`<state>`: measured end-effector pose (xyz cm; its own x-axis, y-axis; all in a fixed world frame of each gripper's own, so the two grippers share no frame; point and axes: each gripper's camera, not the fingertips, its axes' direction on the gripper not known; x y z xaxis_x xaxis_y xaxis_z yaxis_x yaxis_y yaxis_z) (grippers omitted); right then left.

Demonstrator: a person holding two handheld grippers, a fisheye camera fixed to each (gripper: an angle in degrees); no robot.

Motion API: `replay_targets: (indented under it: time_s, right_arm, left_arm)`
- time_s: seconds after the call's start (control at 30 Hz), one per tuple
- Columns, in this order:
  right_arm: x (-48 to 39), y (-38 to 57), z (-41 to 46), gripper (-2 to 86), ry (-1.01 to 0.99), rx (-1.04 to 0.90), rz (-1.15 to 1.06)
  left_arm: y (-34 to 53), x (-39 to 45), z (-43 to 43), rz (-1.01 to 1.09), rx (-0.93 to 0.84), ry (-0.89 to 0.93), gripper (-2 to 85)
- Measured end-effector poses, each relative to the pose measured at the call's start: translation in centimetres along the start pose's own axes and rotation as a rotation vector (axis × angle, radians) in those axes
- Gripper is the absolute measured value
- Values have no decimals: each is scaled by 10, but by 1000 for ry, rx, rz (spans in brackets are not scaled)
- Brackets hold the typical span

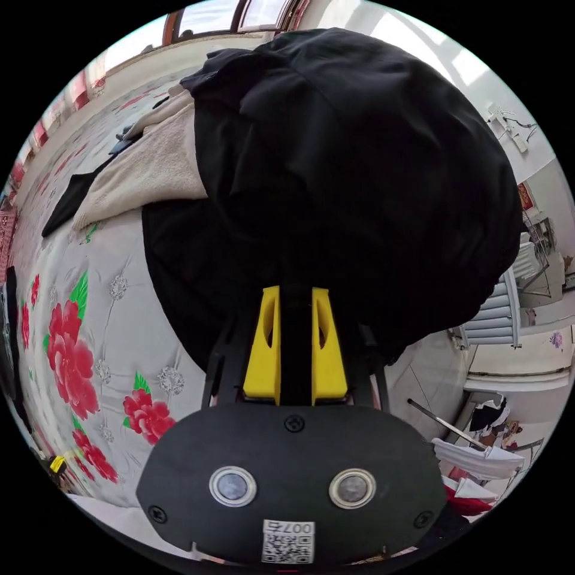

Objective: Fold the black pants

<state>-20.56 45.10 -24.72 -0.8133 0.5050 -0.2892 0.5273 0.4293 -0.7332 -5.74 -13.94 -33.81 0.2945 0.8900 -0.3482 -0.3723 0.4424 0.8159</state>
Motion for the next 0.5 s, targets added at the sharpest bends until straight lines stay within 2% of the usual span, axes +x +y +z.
replay_targets:
  time_s: [0.1, 0.2, 0.4, 0.5]
  right_arm:
    - [3, 10, -15, 38, 13, 16, -79]
    - [6, 24, -54, 22, -105, 18, -158]
    - [-40, 108, -156, 12, -214, 176, -336]
    - [-81, 150, -198, 12, -396, 167, -443]
  left_arm:
    - [8, -7, 0, -48, 19, 47, -9]
    - [17, -10, 1, -70, 36, 59, -9]
    - [45, -14, 3, -101, 103, 54, -5]
    - [74, -31, 8, -172, 207, 146, 14]
